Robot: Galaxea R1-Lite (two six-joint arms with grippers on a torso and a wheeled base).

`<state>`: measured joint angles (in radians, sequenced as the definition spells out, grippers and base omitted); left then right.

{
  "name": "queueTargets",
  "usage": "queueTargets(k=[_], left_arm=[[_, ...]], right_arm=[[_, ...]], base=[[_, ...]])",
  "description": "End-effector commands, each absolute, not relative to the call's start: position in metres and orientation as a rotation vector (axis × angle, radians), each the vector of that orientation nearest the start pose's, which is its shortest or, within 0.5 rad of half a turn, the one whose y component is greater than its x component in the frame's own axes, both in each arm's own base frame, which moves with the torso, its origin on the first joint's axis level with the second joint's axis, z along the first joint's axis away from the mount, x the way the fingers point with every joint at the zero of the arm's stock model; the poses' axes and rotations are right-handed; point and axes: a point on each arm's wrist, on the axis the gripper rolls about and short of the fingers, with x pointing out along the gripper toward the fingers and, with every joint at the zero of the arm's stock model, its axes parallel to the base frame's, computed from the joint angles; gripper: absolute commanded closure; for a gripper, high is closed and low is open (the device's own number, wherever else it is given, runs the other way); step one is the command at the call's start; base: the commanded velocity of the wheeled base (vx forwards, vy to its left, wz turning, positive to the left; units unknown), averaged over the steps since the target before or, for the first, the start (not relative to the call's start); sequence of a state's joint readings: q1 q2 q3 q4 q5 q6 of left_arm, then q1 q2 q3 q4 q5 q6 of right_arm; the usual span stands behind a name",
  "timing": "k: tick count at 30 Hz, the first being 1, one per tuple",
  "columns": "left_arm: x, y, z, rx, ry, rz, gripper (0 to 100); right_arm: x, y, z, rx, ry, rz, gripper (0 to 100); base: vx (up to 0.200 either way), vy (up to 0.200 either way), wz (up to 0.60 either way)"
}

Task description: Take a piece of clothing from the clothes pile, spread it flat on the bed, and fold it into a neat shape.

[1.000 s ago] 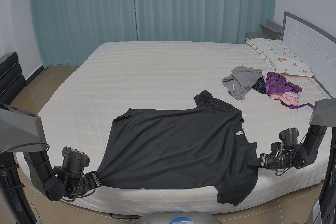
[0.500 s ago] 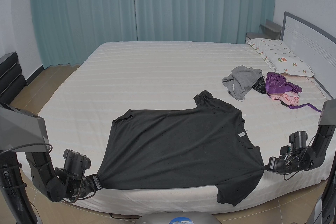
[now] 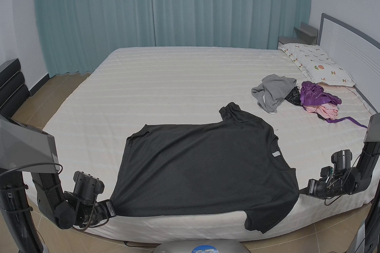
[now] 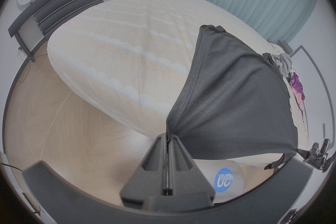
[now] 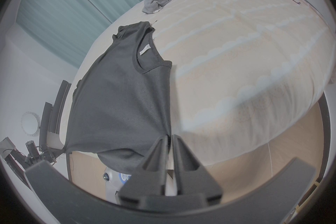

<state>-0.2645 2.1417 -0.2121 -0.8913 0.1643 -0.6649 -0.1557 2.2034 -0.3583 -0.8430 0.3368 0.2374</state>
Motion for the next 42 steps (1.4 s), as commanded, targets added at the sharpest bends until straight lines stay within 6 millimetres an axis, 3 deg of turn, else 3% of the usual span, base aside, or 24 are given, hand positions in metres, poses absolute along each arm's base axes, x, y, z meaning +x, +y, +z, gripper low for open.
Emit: queueTargets(k=[1,2,3,16,24,29,42], left_arm=[[0.218,-0.056,-0.028,-0.391,0.996,0.246,100],[0.218,-0.056,-0.027,-0.393,0.995,0.246,100],[0.219,-0.056,-0.027,-0.396,0.994,0.242,0],[0.238,-0.054,-0.009,-0.553,0.863,0.166,0],[0.247,-0.054,-0.002,-0.675,0.779,0.181,0],[0.248,-0.054,-0.004,-0.675,0.784,0.185,0],[0.252,-0.056,-0.003,-0.702,0.770,0.185,0]], right_arm=[[0.256,-0.031,-0.033,0.467,0.991,0.057,0],[0.256,-0.031,-0.033,0.471,0.987,0.062,0],[0.257,-0.031,-0.030,0.480,0.971,0.076,0],[0.260,-0.028,0.014,0.810,0.848,0.130,0],[0.263,-0.029,0.012,0.869,0.841,0.105,0],[0.261,-0.028,0.012,0.866,0.838,0.111,0],[0.260,-0.026,0.012,0.865,0.844,0.114,0]], base=[[0.000,0.000,0.00],[0.000,0.000,0.00],[0.000,0.000,0.00],[0.000,0.000,0.00],[0.025,0.000,0.00],[0.200,0.000,0.00],[0.000,0.000,0.00]])
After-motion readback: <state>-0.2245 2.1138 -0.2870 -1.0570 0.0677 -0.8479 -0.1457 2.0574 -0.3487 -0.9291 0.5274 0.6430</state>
